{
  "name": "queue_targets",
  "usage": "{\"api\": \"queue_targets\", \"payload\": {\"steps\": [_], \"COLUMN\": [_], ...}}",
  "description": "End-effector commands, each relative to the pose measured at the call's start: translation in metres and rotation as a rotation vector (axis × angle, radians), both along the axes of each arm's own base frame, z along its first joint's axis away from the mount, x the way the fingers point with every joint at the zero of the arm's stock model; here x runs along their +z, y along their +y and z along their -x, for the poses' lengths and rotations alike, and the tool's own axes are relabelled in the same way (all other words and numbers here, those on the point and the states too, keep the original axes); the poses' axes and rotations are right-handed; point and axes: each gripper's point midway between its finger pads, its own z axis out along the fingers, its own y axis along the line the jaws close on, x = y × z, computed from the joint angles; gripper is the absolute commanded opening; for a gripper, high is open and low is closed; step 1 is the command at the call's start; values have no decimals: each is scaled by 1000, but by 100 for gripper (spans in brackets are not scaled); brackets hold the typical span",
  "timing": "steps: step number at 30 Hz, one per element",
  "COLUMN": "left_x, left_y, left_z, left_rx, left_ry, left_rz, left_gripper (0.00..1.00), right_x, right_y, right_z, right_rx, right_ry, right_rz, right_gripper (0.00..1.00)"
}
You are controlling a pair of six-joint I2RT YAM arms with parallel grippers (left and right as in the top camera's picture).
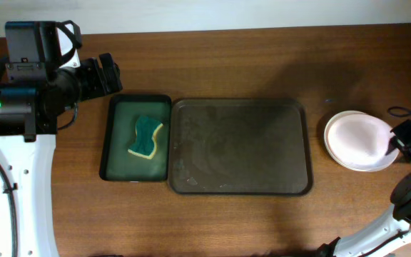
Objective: Clean dirty plates on tray and stack at the side
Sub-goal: 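Carry the plate right and set it on the plate stack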
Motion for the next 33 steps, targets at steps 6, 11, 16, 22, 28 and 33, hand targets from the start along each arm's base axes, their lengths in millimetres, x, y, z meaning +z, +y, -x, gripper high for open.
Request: {"api": "queue_targets", "payload": {"steps": [6, 11, 16, 22, 28, 33], "left_x": [2, 2, 2, 2, 2, 2], "left_y": [2, 2, 2, 2, 2, 2], "left_z": [2, 2, 2, 2, 2, 2], "left_rx": [-4, -4, -4, -4, -4, -4], "left_ry": [-7, -7, -7, -7, -7, -7], "left_rz": [-16, -17, -17, -16, -16, -17], "left_gripper": [99, 99, 99, 99, 100, 100], "right_x": [50, 62, 61, 59, 59, 62], "right_y": [64, 131, 188, 234, 258, 258], "right_z": [-52, -67, -80, -92, -90, -95], "right_rx": [385, 548, 726, 879, 944, 956], "right_ry": [-376, -399, -377, -397, -386, -411], "right_rz": [-286, -418, -441, -436, -450, -430], "right_gripper": [66, 98, 98, 98, 98, 98]}}
